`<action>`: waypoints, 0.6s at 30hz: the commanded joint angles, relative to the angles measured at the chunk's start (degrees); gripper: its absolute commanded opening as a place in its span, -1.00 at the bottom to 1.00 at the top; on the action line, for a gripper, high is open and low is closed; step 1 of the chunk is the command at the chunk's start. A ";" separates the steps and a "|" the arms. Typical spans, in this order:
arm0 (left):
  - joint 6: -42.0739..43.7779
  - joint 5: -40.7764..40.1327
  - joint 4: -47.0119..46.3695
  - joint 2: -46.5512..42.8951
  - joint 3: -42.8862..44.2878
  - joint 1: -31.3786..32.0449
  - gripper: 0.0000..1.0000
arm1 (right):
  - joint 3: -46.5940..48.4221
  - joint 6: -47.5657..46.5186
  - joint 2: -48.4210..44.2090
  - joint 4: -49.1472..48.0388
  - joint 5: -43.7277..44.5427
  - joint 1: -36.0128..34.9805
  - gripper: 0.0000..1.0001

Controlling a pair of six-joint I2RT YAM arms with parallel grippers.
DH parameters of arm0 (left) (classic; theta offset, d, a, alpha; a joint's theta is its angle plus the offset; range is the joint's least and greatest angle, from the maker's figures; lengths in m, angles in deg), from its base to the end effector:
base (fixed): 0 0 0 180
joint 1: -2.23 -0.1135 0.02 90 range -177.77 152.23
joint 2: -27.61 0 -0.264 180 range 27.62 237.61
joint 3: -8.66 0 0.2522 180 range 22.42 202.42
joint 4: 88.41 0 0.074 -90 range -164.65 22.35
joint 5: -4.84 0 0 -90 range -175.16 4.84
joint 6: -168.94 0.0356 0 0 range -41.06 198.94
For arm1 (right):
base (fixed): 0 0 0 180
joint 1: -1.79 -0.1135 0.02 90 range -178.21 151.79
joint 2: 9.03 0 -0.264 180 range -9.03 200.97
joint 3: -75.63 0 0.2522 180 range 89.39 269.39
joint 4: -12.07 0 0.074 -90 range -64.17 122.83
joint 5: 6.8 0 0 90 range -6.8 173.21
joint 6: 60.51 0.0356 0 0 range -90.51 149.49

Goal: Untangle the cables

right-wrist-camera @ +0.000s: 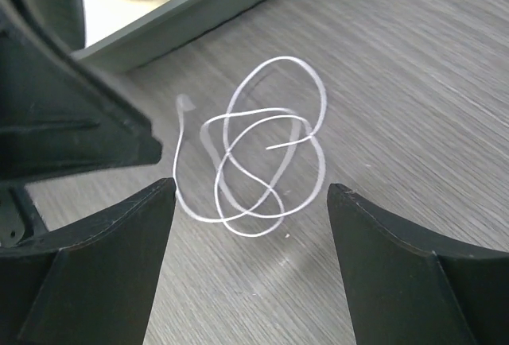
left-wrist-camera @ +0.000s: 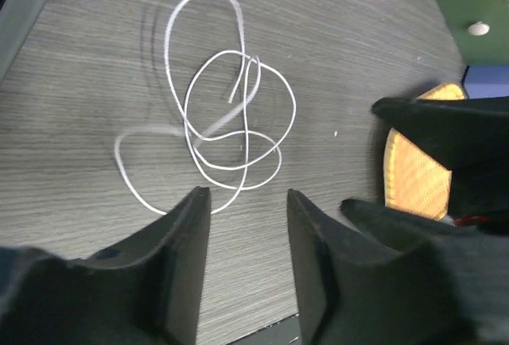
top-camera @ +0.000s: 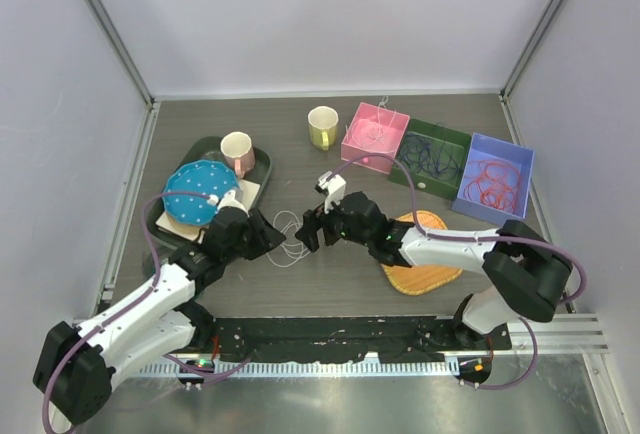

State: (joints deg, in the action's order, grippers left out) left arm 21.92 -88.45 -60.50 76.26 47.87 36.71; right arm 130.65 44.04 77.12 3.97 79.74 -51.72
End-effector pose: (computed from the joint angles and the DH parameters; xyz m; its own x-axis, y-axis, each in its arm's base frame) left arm 0.1507 -0.1010 0.2039 -0.7148 -0.5251 -0.4619 -0.1323 0.7501 -0.6479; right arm 0.1880 0.2577 0.2037 -0.4351 -0.1665 -0.8849 -0.7503 0.6104 0.2541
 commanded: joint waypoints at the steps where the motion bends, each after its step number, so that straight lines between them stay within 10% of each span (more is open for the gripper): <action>1: -0.64 1.09 1.49 0.58 0.65 -0.03 0.04 | 1.02 9.16 -4.59 2.70 12.86 -0.27 0.65; 7: -0.03 -3.20 8.85 -4.16 2.32 -0.03 0.99 | 7.07 14.81 1.54 13.42 17.69 -0.97 0.66; 18: -4.42 -21.05 29.61 -16.30 5.49 -0.03 1.00 | 19.21 13.41 16.94 21.42 17.87 -4.40 0.62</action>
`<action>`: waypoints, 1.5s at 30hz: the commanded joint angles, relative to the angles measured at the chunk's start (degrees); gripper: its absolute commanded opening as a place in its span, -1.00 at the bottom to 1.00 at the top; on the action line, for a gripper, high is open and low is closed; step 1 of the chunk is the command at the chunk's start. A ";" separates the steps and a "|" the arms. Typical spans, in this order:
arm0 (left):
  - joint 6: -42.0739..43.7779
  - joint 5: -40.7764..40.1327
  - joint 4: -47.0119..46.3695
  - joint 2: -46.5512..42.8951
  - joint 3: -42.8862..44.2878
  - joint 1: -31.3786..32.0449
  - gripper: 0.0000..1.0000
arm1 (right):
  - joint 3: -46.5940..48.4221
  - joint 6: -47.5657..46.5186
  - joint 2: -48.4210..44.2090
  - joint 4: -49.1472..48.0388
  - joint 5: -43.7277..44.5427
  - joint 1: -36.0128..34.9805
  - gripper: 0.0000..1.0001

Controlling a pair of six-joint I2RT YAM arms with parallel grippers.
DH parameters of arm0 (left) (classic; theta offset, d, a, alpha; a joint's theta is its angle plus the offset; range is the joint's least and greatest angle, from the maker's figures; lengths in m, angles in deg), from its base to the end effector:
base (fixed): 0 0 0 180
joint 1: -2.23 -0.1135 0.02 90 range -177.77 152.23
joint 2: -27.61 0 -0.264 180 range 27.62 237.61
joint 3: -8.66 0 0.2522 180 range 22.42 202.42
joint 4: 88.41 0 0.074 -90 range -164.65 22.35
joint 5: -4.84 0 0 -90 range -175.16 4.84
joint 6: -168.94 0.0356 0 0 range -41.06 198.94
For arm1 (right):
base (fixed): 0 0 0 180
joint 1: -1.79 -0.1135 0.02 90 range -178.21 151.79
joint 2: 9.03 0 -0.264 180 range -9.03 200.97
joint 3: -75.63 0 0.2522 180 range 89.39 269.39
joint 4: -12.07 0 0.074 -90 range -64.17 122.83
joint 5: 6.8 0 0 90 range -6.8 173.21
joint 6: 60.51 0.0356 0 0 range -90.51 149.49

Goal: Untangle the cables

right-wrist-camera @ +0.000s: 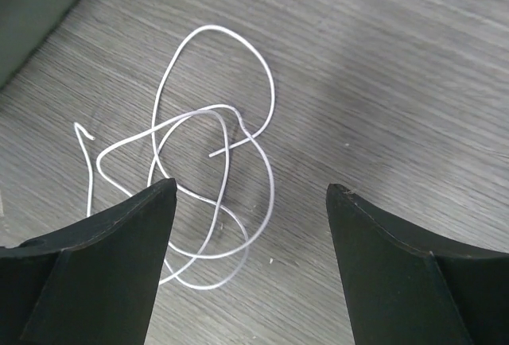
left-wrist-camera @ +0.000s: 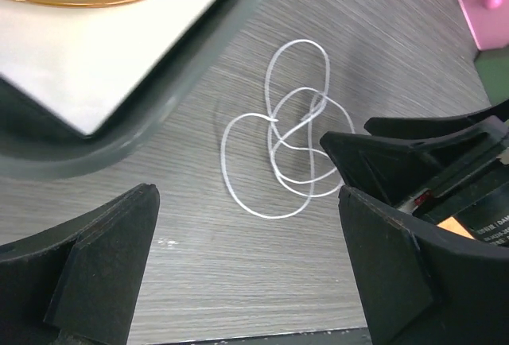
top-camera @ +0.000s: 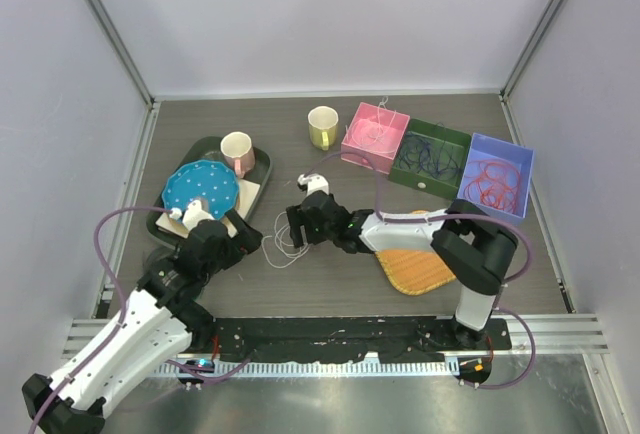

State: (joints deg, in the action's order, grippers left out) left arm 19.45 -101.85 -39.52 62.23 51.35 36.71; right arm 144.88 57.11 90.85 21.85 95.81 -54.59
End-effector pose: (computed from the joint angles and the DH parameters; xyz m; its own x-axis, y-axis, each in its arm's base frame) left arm 0.1165 -0.0676 0.2282 -0.5864 -0.5984 -0.5459 -0.2799 0.7822 -0.5567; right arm 0.2086 0.2997 0.1746 -0.6521 -0.1636 -0.7403 -0.4721 0.8517 0.2276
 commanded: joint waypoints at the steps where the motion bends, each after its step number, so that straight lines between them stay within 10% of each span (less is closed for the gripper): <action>1: -1.95 -8.18 8.98 -3.14 2.01 0.06 1.00 | 6.64 0.25 4.18 5.90 2.34 -1.97 0.61; 11: -1.95 -9.33 9.95 -4.29 1.48 -0.03 0.99 | 12.89 -1.68 10.95 12.07 7.96 -7.16 0.17; 19: -0.99 -8.80 9.07 -5.34 0.78 -0.03 1.00 | 12.02 -4.32 9.99 8.75 14.98 -7.16 -0.98; 30: -0.28 -9.42 9.43 -6.75 0.52 -0.03 1.00 | 11.48 -25.31 -5.20 0.21 35.54 -5.24 -0.98; 45: 0.42 -9.42 6.27 -4.29 -0.45 -0.03 0.99 | 30.37 -46.76 -8.91 -11.21 35.57 12.69 -0.99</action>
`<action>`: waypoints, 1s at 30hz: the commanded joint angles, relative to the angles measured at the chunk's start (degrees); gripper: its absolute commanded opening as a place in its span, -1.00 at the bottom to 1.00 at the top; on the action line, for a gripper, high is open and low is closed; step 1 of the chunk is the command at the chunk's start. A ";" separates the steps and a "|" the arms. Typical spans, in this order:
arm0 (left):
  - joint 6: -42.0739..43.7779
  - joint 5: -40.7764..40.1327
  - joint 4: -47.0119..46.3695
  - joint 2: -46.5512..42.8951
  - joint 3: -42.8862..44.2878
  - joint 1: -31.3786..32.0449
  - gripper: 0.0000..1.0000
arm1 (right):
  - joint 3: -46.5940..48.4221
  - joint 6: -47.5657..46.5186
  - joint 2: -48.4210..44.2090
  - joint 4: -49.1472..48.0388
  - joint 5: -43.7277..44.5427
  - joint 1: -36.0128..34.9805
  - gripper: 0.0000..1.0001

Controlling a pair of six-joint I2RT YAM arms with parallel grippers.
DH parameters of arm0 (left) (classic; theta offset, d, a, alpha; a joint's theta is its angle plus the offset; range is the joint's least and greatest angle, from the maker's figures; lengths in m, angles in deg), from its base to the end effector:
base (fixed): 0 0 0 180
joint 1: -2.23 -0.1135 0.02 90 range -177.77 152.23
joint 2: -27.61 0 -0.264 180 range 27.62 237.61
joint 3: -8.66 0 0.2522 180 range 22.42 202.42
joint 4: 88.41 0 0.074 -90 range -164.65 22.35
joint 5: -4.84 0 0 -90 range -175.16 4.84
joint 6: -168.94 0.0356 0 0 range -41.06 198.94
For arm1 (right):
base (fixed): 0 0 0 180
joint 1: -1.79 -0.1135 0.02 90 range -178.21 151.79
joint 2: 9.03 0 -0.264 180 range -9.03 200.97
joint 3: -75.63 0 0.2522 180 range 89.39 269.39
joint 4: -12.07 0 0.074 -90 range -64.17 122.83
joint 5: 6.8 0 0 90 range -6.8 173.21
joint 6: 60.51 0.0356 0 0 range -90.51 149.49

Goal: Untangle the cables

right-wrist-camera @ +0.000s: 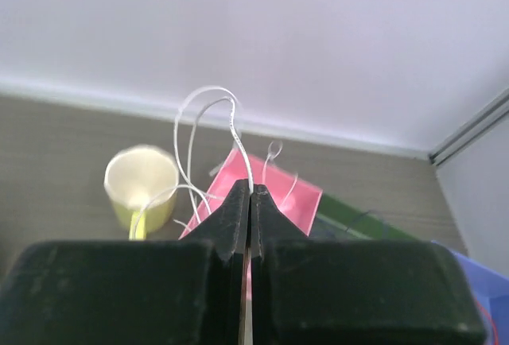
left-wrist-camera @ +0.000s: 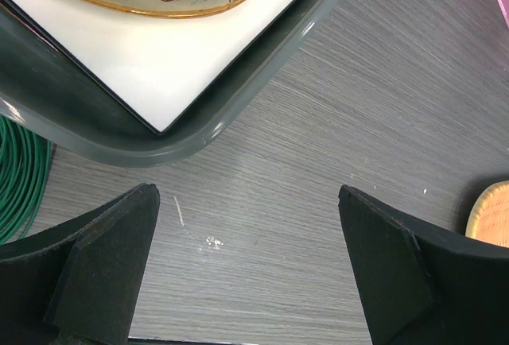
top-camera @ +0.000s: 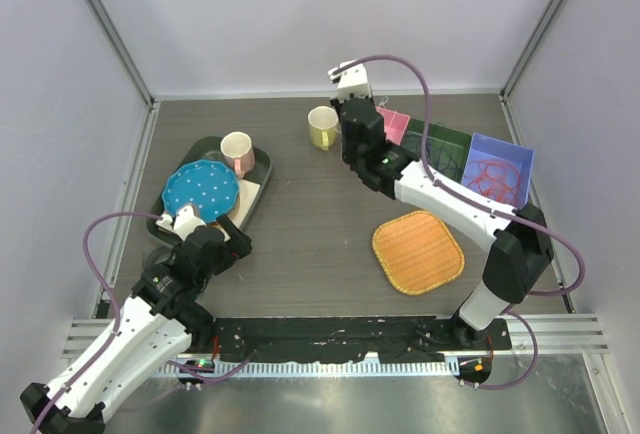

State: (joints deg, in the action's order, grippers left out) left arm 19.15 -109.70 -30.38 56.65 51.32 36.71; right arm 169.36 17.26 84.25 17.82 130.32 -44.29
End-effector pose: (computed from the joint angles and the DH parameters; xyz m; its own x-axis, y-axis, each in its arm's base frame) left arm 0.0993 -0.0503 0.2266 -0.5239 -0.5938 -0.6106 -0.3624 0.8042 -0.4711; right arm 0.2859 0.2593 0.3700 -0.0660 -0.2763 -0.9588 0.0020 0.9608 -0.2771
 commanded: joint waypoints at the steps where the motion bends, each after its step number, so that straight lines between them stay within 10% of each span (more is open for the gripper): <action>1: 0.81 -1.57 -2.96 1.89 -0.26 -0.03 1.00 | 6.78 -7.63 -2.05 -7.63 0.79 4.23 -0.98; 19: 1.96 -1.22 -4.90 4.80 0.71 -0.03 1.00 | 11.27 -11.42 14.56 -13.35 -10.72 18.13 -0.99; 30: 2.05 -1.74 -4.81 4.36 0.10 -0.03 1.00 | 3.80 11.93 17.37 -0.55 -3.61 18.75 -0.99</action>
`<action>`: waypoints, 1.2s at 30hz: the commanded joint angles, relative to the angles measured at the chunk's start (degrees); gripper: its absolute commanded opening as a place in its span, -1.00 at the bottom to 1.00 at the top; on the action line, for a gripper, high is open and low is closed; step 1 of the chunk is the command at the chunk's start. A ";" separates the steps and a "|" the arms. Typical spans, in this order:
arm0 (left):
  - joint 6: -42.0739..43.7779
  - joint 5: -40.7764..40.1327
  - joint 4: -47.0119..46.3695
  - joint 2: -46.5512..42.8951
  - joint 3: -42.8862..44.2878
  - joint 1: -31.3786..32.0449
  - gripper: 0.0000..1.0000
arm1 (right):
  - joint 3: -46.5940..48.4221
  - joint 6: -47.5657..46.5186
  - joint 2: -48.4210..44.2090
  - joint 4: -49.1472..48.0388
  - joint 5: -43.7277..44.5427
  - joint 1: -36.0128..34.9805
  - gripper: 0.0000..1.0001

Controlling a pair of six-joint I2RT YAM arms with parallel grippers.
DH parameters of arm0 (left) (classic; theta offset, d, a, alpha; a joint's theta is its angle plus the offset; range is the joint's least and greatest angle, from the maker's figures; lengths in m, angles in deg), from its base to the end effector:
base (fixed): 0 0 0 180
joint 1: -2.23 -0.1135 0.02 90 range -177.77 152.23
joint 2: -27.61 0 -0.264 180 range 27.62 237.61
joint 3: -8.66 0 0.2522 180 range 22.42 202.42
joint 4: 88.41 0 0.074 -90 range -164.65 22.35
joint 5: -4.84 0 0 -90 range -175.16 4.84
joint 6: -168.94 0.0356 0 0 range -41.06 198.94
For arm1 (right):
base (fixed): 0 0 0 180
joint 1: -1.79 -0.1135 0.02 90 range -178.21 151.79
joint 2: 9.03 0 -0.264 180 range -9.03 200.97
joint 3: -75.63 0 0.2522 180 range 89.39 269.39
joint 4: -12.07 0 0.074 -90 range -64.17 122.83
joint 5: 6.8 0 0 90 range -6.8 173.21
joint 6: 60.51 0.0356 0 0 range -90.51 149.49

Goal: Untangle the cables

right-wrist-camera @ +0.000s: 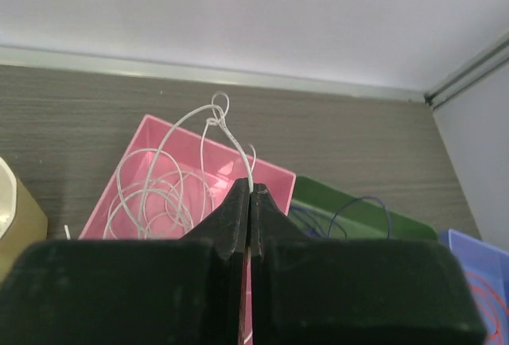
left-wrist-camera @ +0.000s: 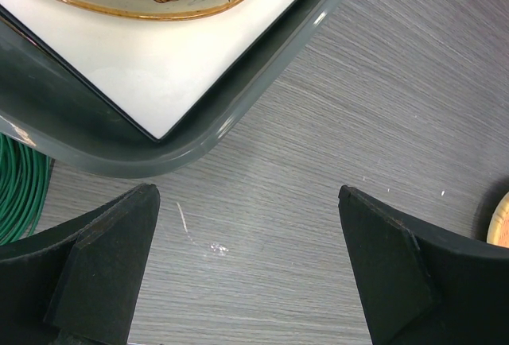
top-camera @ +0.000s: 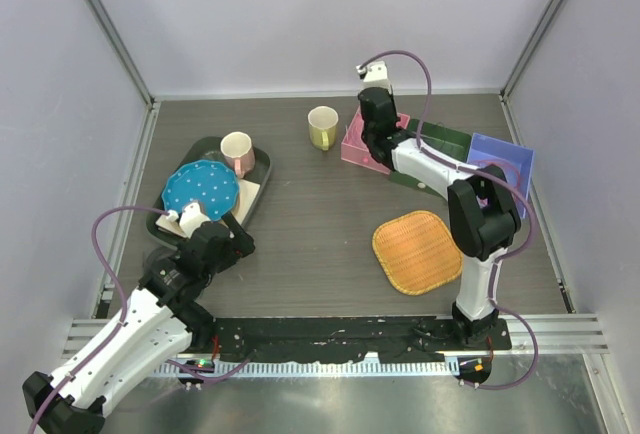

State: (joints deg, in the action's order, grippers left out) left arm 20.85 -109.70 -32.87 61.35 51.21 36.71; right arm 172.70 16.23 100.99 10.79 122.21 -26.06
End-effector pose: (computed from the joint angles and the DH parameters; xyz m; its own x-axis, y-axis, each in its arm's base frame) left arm 0.1094 -0.0572 0.2213 -0.5552 -0.5555 -0.6190 -0.3613 0.8315 -0.4220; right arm 0.4134 0.1931 0.2845 -0.2158 -0.3156 -0.9240 0.1362 0.9273 -0.3486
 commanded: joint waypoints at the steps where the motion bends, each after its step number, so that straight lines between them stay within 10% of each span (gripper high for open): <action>1: 0.34 -1.48 -2.49 -0.42 0.21 -0.03 1.00 | 0.19 15.78 0.90 7.91 4.85 0.70 -0.99; 10: 0.87 -1.04 -2.32 -0.51 0.12 -0.03 1.00 | 2.82 25.30 6.08 17.85 -0.33 3.77 -0.78; 22: 1.31 1.68 -4.60 0.72 0.38 -0.03 1.00 | 0.99 24.50 -5.85 20.15 -5.68 3.95 0.75; 36: 2.01 2.65 -5.39 1.68 0.91 -0.03 1.00 | -31.96 34.95 -41.70 31.40 -19.32 3.86 0.86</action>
State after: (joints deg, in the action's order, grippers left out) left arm 22.01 -106.59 -35.60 63.01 51.21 36.71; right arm 149.99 45.72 67.07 37.65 104.68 -21.84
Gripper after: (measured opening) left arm 0.996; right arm 0.925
